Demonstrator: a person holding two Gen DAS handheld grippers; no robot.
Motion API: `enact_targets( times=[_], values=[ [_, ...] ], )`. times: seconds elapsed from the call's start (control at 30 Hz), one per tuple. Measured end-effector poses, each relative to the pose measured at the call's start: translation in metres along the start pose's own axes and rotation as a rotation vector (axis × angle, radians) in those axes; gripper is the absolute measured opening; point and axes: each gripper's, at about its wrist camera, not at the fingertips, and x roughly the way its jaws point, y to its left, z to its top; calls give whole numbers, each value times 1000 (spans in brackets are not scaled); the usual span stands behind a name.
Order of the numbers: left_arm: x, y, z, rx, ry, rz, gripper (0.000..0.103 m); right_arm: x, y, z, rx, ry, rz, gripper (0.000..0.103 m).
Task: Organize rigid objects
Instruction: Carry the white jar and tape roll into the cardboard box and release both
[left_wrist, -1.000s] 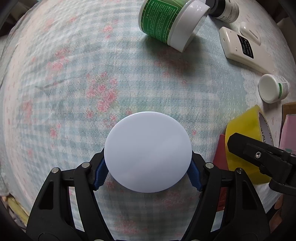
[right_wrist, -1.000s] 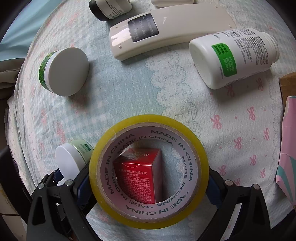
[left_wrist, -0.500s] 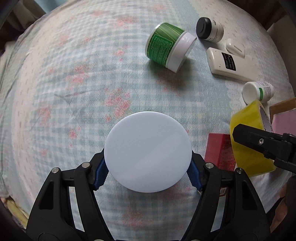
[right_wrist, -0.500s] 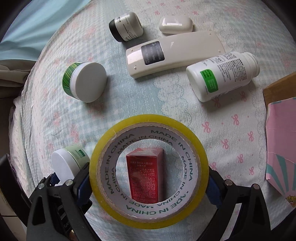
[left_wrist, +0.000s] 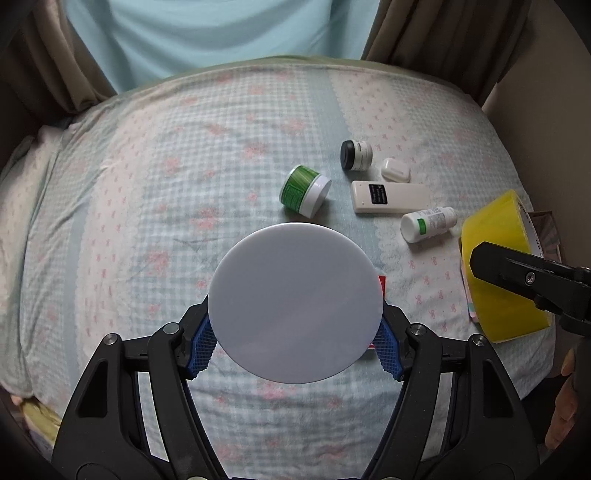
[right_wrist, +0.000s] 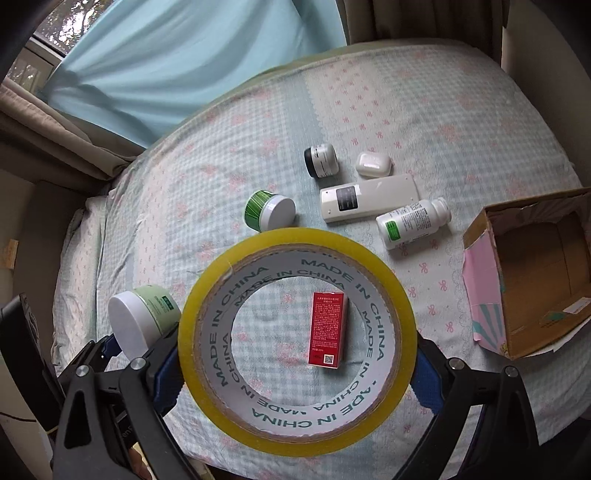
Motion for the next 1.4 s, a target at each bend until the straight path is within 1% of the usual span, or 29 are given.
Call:
enact_targets(
  times=[0.1,0.2,0.27,0.37,0.47,0.6,0.8,0.93,1.03,1.17,1.3,1.4],
  values=[
    [-28,-16,0,10,-32,-8,68,-34,-3,-3,-35,-45,14,97],
    [-50,-39,0,23,-60,-19,68,-68,-17,-7,-47,-96,41,97],
    [-61,-59,1,39,-76,-26,68,-90,-31,-8,-49,-129,52,97],
    [-75,-98,4,66,-94,-24,68,-122,-60,-5,-44,-168,63,97],
    [-85,-139,10,74,-114,-60,68,-150,-95,-1,-34,-185,59,97],
    [-85,-204,20,148,-126,-101,68,-181,-151,1,-4,-220,-1,97],
    [-79,-291,29,249,-119,-169,68,-211,-223,6,31,-224,-109,97],
    [-65,-339,35,310,-96,-201,68,-212,-268,11,77,-196,-165,97],
    [-50,-371,38,350,-81,-208,68,-201,-297,17,113,-148,-182,97],
    [-22,-401,38,377,-39,-203,68,-176,-325,29,104,-64,-215,97],
    [13,-420,38,375,38,-193,68,-143,-347,45,34,7,-221,97],
    [48,-423,35,378,106,-170,68,-114,-356,55,-90,48,-208,97]
  ],
)
